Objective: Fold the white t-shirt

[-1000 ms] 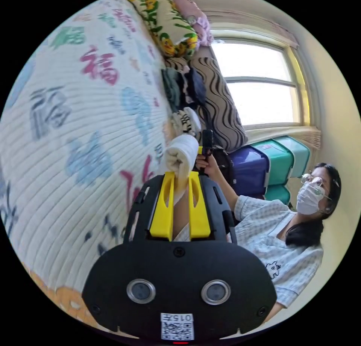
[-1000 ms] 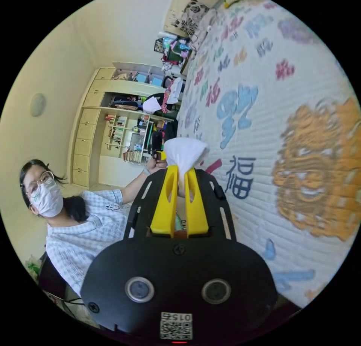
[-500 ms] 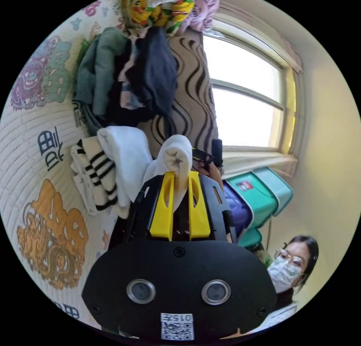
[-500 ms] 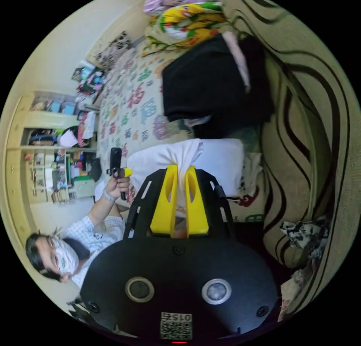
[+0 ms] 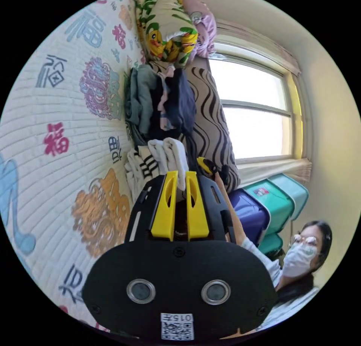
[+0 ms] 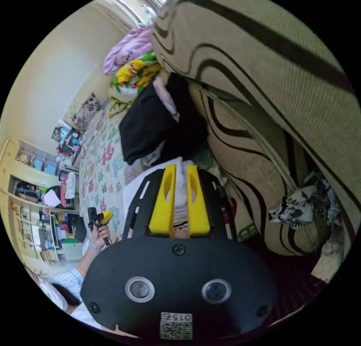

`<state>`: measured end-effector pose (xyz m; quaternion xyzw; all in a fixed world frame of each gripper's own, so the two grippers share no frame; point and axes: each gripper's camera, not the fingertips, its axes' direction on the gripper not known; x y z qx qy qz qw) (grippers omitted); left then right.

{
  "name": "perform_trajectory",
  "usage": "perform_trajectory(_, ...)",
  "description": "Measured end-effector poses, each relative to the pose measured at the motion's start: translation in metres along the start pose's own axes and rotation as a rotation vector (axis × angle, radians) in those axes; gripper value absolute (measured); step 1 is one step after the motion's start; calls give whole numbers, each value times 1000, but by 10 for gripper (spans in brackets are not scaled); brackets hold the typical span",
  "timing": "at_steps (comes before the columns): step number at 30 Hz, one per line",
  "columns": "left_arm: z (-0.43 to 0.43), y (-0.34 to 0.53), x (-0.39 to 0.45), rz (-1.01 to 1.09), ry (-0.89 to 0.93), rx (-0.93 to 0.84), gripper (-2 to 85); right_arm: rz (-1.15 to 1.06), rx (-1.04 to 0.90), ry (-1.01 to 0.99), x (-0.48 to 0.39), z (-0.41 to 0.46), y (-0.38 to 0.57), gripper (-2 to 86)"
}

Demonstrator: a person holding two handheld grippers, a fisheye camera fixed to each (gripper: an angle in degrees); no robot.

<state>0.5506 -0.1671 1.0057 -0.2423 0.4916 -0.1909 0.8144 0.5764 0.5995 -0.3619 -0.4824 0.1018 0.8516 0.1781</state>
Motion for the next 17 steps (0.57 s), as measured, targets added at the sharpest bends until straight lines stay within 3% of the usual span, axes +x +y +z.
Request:
perform_trajectory(4,-91,76,47,127,-72,20,12,-233,55,-46,-92,-2,75,37)
perform_trajectory(7,-196,155,96,239,-295,137,-1,-478,55,-108,-181,18,154,12)
perform_trajectory(10,-307,254,159,308,-686,355,-5,-702,109,-151,-272,48,260,1)
perform_trajectory(12,-378,343,215,342,-1049,553,0,-774,190,-169,-323,65,335,-2)
perform_trajectory(15,-436,449,270,327,-1491,783,21,-872,355,-268,-397,99,460,-5)
perform_trajectory(17,-462,501,287,298,-1678,885,65,-913,413,-259,-455,138,545,-6)
